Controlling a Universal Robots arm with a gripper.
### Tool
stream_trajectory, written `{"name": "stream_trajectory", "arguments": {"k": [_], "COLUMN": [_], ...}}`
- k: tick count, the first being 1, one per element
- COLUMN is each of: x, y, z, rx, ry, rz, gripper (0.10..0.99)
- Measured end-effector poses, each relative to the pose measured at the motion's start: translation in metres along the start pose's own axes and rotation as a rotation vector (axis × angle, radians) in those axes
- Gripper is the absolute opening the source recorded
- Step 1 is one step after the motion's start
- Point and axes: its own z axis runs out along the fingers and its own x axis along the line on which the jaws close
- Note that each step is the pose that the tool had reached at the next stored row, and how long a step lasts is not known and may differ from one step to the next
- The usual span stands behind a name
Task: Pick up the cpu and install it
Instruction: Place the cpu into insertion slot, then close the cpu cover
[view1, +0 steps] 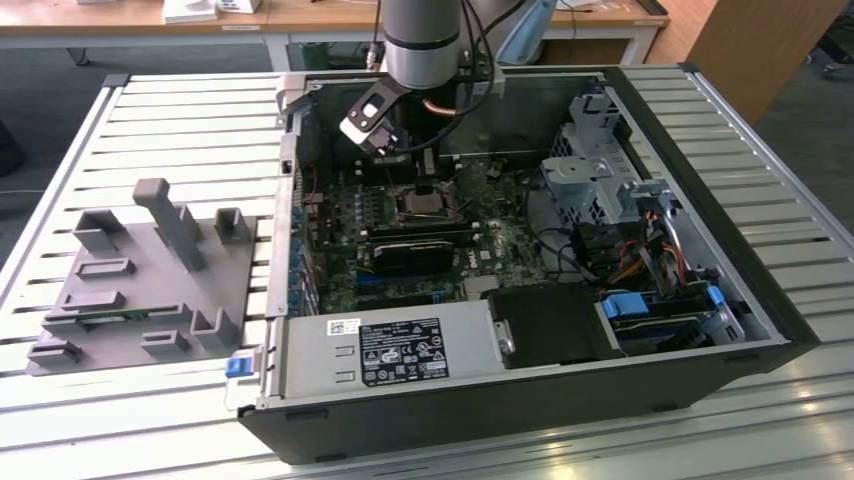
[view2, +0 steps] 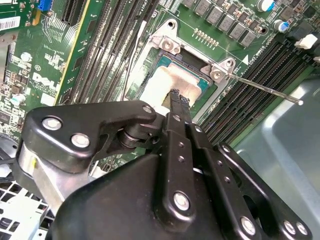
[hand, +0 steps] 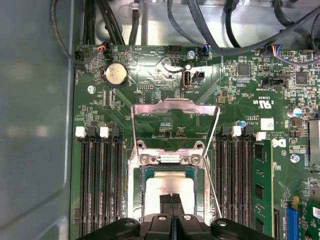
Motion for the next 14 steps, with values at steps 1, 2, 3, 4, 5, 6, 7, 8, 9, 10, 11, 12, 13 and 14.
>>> {"name": "stream_trajectory", "arguments": {"k": [1, 2, 3, 4, 5, 6, 7, 8, 9, 10, 11, 12, 13, 14], "x": [0.0000, 0.0000, 0.0000, 0.0000, 0.0000, -0.0001, -0.0001, -0.0001, -0.0001, -0.0001, -0.0001, -0.0001, -0.0001, -0.0001], "y": [0.0000, 0.0000, 0.0001, 0.0001, 0.0001, 0.0002, 0.0002, 0.0002, 0.0003, 0.0003, 0.0003, 0.0003, 0.0004, 0.0004], "z": [-0.0004, -0.0010, -0.0016, -0.0021, -0.0026, -0.0031, -0.0035, -0.0041, -0.0046, -0.0053, -0.0059, -0.0064, -0.0069, -0.0074], "rx": [0.000, 0.000, 0.000, 0.000, 0.000, 0.000, 0.000, 0.000, 0.000, 0.000, 0.000, 0.000, 0.000, 0.000], "ry": [-0.0001, 0.0001, 0.0002, 0.0002, 0.0002, 0.0002, 0.0003, 0.0003, 0.0003, 0.0003, 0.0002, 0.0002, 0.0002, 0.0003], "rz": [0.000, 0.000, 0.000, 0.000, 0.000, 0.000, 0.000, 0.000, 0.000, 0.000, 0.000, 0.000, 0.000, 0.000], "gripper": [0.106, 0.106, 0.106, 0.106, 0.106, 0.106, 0.106, 0.106, 0.106, 0.106, 0.106, 0.106, 0.106, 0.106]}}
